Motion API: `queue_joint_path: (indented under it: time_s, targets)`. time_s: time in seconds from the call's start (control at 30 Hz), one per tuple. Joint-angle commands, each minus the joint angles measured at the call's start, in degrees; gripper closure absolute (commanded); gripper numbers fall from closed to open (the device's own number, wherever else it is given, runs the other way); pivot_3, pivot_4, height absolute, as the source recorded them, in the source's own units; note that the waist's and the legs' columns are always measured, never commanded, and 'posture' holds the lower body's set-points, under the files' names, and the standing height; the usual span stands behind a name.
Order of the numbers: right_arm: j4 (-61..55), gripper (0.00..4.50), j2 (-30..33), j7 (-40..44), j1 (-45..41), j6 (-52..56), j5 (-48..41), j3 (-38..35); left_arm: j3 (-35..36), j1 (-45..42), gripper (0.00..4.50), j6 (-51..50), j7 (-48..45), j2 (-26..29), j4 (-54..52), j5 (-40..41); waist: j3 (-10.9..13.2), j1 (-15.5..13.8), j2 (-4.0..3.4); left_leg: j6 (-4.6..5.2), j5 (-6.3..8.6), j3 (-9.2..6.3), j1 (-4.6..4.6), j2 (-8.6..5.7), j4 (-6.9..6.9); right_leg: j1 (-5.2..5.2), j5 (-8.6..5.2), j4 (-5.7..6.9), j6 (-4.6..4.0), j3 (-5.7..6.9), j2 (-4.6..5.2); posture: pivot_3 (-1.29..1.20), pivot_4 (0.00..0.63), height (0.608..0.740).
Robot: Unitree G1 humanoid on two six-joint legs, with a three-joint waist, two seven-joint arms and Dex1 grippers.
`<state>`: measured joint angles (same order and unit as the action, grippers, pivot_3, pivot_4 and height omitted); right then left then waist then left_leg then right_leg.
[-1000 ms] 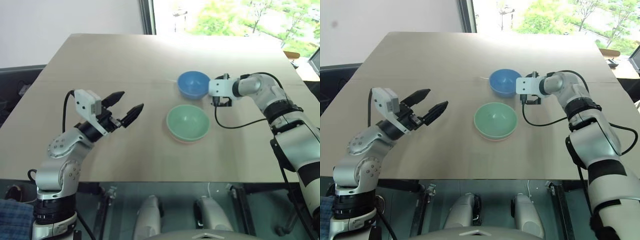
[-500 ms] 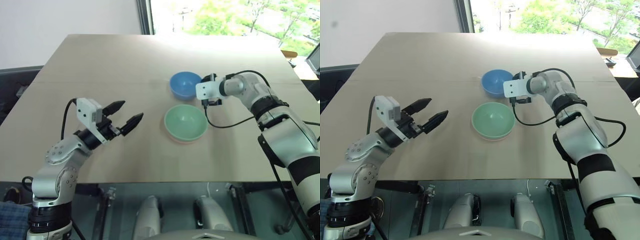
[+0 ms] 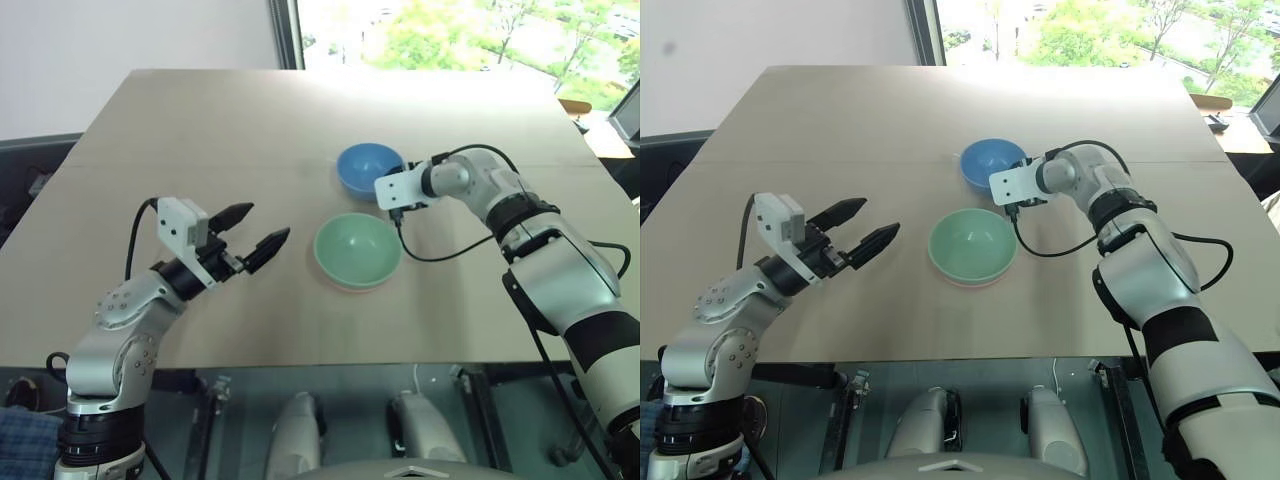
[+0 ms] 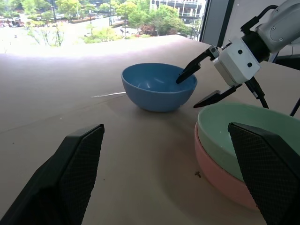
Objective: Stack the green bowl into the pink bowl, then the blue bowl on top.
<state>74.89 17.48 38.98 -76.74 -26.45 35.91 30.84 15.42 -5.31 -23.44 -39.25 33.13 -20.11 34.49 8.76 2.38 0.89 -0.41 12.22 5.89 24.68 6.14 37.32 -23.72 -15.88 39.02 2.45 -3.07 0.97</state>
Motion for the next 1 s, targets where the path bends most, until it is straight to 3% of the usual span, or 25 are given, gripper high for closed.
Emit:
queue_joint_path:
  time_s: [0.03,0.13,0.17,0.5,0.73,0.87,1.0]
  targets:
    - [-0.95,2.98,-0.08,-0.06,-1.77,-0.72,0.04,-0.05,0.72,-0.1,0.0,0.47,-0.35,0.59,-2.73,0.72,0.0,0.0,0.0,0.0,0.0,0.0,0.0,0.0,0.0,0.0,0.0,0.0,0.0,0.0,0.0,0.0,0.15,0.74]
    - [-1.03,4.32,0.11,-0.07,-1.6,-0.96,0.12,-0.09,0.56,-0.14,0.0,0.38,-0.56,0.67,-2.75,0.76,0.0,0.0,-0.01,0.0,0.0,0.01,0.0,0.0,0.0,-0.01,0.0,0.0,0.0,0.0,0.0,0.0,0.15,0.74]
    - [-1.08,4.44,0.2,-0.05,-1.56,-1.03,0.11,-0.13,0.51,-0.18,0.0,0.34,-0.62,0.67,-2.72,0.76,0.0,0.0,0.0,0.0,0.0,0.0,0.01,0.0,-0.01,-0.01,0.0,0.0,0.0,0.0,0.0,0.0,0.15,0.74]
    - [-3.02,4.44,3.28,2.19,-1.59,-3.45,-1.81,-1.94,-0.43,-1.64,0.0,0.56,-1.18,0.26,-2.03,0.75,0.01,-0.05,-0.01,0.0,0.0,0.01,0.01,0.0,-0.02,-0.02,0.0,-0.01,0.0,0.0,0.0,0.0,0.15,0.74]
    - [-10.54,4.44,8.25,16.24,-0.96,-3.32,-10.15,-7.0,-2.36,-5.21,0.0,0.8,-2.49,-0.29,-0.3,0.73,0.05,-0.11,-0.05,0.01,0.01,0.0,0.01,0.0,-0.02,0.0,0.0,-0.02,0.0,0.0,0.0,0.0,0.15,0.74]
    - [-24.87,4.44,12.26,27.96,2.95,2.38,-16.46,-9.55,-4.65,-8.63,0.0,1.47,-6.29,0.42,3.15,-0.07,0.05,-0.14,-0.06,0.01,0.01,0.0,0.01,0.0,-0.04,-0.01,0.0,-0.03,0.01,0.0,-0.01,0.0,0.15,0.74]
    - [-46.72,4.44,15.01,38.76,10.09,16.96,-24.16,-11.41,-6.32,-13.31,0.0,2.39,-11.08,1.82,7.85,-0.91,0.05,-0.46,-0.05,0.02,0.01,-0.03,0.03,0.0,-0.04,0.0,0.0,-0.05,0.01,0.04,-0.02,0.0,0.15,0.74]
